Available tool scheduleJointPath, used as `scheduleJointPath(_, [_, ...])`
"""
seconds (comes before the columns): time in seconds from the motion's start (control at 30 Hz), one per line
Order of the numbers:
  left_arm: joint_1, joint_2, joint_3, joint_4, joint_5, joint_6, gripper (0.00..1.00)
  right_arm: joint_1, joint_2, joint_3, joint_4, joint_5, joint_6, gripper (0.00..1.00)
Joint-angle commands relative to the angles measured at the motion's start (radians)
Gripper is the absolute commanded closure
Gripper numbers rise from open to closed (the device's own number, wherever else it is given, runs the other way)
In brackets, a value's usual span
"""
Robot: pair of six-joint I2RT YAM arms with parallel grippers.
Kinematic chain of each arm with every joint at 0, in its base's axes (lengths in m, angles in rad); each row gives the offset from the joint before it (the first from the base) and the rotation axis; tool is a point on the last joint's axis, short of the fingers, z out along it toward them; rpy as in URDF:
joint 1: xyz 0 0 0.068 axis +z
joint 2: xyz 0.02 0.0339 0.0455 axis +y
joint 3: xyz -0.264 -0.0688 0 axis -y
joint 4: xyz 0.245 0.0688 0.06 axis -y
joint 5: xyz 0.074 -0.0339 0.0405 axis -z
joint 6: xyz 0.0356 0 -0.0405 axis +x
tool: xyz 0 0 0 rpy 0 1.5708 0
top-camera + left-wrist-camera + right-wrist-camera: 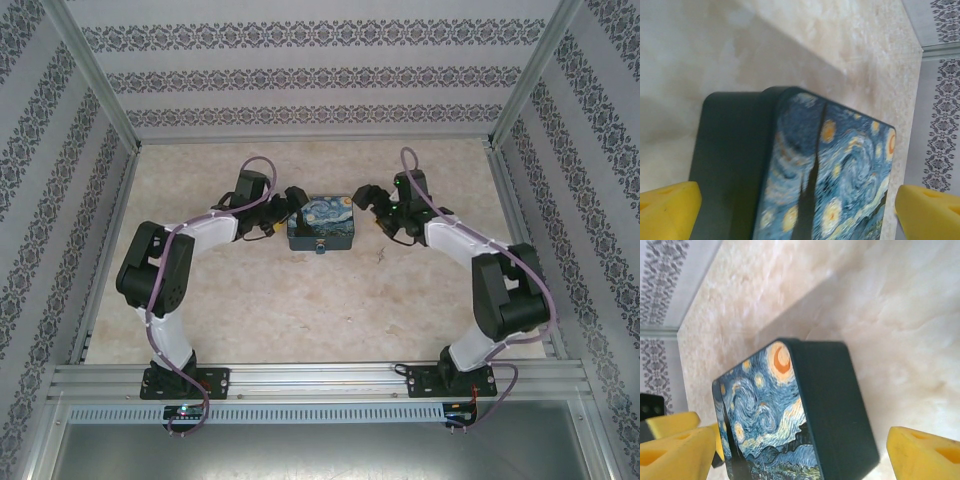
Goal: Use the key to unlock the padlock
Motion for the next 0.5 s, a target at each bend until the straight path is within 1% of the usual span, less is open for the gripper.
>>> scheduleJointPath(0.0, [0.033, -0.062, -0.033, 0.062, 0.006, -0.022, 0.0, -0.002, -0.048, -0.002, -0.184, 0.068, -0.109, 0.12])
scheduleJointPath(0.1, [0.055, -0.103, -0.059, 0.055, 0.009, -0.015, 0.0, 0.014, -0.069, 0.024, -0.344, 0.165, -0.222, 0.13])
scheduleJointPath(0.2, [0.061, -0.152, -0.068, -0.001, -0.009, 0.026, 0.0, 0.033, -0.08, 0.037, -0.47, 0.259, -0.311, 0.19])
scheduleJointPath(0.33, [0.061, -0.208, -0.105, -0.013, -0.033, 0.039, 0.0, 0.056, -0.071, 0.041, -0.555, 0.343, -0.366, 0.25])
scheduleJointPath(0.47, [0.062, -0.236, -0.132, -0.004, -0.035, 0.029, 0.0, 0.088, -0.025, 0.066, -0.583, 0.381, -0.384, 0.36])
